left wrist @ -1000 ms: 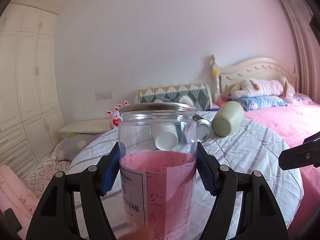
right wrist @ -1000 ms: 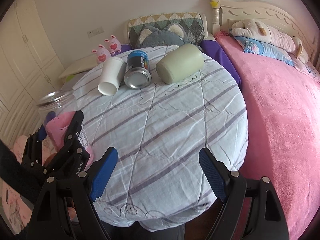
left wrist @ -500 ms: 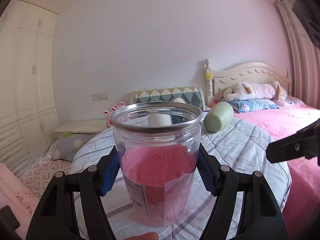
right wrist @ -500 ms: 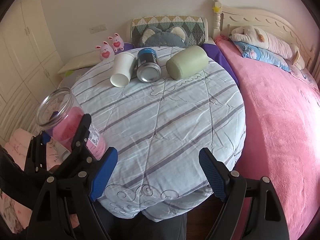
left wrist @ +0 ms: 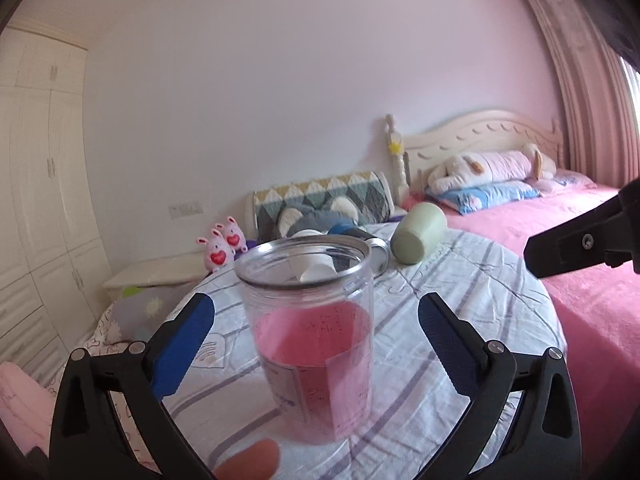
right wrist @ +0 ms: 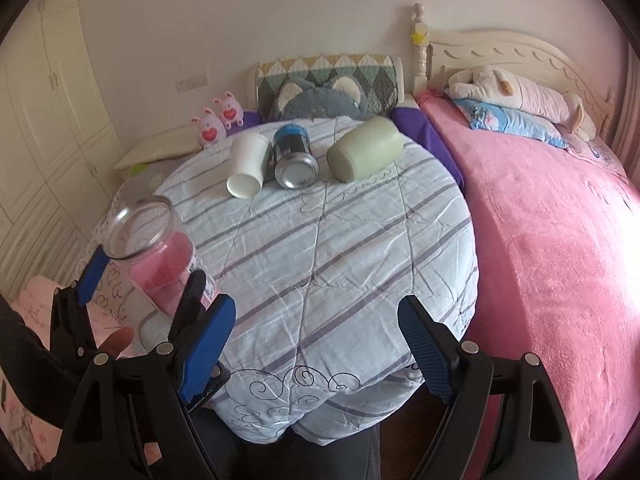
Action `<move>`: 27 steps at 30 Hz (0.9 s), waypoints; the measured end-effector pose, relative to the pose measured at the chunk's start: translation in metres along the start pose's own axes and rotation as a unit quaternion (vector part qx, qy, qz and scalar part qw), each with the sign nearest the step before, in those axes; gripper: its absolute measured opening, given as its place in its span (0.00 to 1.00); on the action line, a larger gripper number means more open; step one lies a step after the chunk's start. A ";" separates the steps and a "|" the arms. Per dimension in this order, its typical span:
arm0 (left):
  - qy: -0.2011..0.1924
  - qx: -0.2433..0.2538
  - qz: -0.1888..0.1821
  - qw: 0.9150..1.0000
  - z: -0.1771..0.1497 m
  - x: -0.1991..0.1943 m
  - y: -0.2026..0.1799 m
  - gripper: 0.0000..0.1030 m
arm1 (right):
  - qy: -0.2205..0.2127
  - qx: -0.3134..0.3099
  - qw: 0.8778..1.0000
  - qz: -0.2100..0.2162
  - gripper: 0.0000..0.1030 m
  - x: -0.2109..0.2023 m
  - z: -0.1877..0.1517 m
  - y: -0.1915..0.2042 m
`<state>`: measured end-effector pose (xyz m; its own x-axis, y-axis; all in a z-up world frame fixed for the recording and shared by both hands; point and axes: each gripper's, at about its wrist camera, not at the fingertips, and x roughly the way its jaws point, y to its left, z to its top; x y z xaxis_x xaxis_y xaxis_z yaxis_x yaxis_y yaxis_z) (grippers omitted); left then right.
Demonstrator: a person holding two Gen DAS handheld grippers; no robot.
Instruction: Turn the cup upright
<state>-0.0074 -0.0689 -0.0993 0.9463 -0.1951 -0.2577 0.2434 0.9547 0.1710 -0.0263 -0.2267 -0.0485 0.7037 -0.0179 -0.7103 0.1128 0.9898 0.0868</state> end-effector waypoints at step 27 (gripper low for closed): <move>0.198 -0.054 0.039 0.978 0.040 -0.141 0.054 1.00 | -0.104 -0.027 0.994 -0.032 0.82 -0.081 -0.058 0.041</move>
<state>-0.1191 0.0012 -0.0160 0.7994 -0.0383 -0.5996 0.1286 0.9857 0.1085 -0.1191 -0.1768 -0.0277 0.8262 -0.1045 -0.5536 0.1279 0.9918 0.0036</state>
